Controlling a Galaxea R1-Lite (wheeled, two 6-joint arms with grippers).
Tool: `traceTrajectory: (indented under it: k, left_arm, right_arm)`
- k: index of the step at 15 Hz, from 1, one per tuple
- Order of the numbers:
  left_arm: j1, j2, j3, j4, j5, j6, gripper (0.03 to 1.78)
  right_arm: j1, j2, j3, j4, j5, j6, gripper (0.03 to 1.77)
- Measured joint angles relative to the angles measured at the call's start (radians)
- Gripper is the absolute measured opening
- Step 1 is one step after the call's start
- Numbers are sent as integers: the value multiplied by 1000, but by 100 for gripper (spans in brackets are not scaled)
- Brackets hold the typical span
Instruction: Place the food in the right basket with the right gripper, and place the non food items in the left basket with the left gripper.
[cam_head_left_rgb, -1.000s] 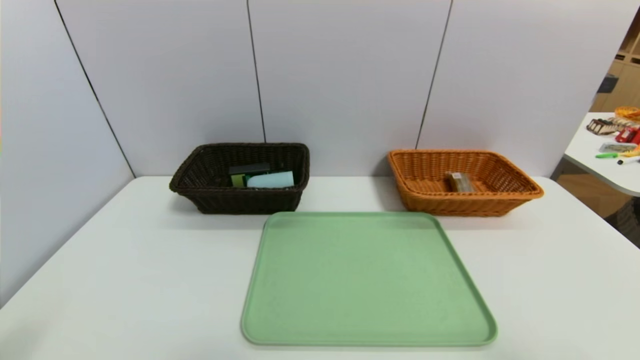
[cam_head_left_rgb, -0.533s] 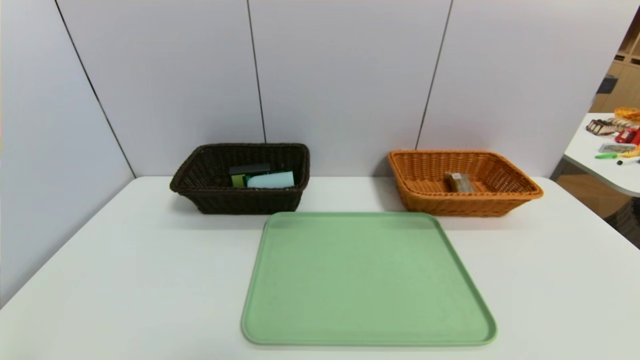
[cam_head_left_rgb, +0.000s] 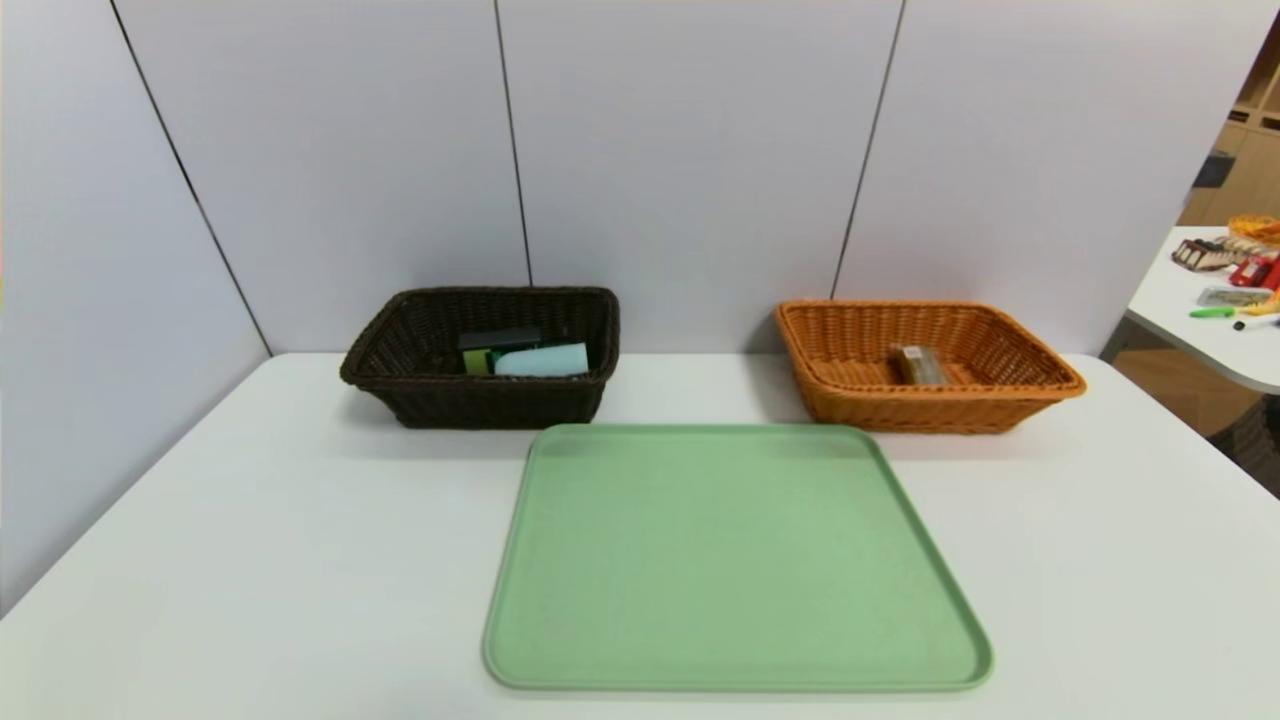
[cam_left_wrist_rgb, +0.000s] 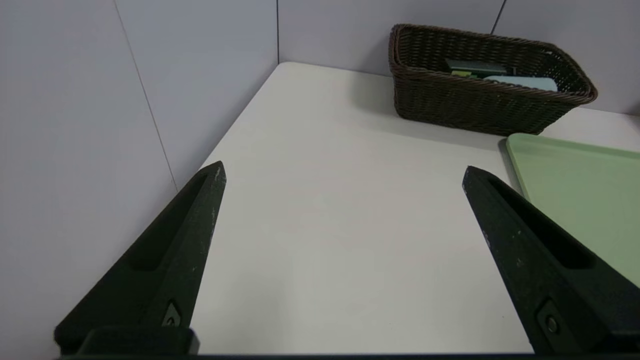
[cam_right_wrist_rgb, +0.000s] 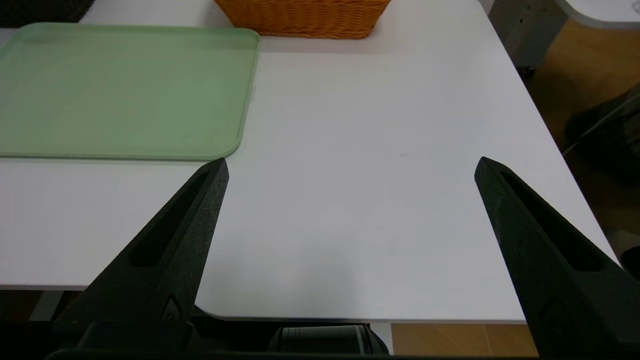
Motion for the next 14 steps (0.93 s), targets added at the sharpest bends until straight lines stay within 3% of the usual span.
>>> traceTrajectory:
  k: [4,6,11,14]
  left_arm:
    - [0,-65,64,-107,-19,46,169]
    - [-1,-82,151,-211,-23,77,169]
    - [-4,-118,444,-593,-51,164,169]
    - [-5,-124,518,-630,-128,172,169]
  right_arm:
    - [-29,-127,27,-19,53,-46,170]
    - [-32,-182,102,-108,78,-89,170]
    - [-33,-229,521,-693,98,-193,170]
    - [-33,-234,781,-1040,115,-274,170]
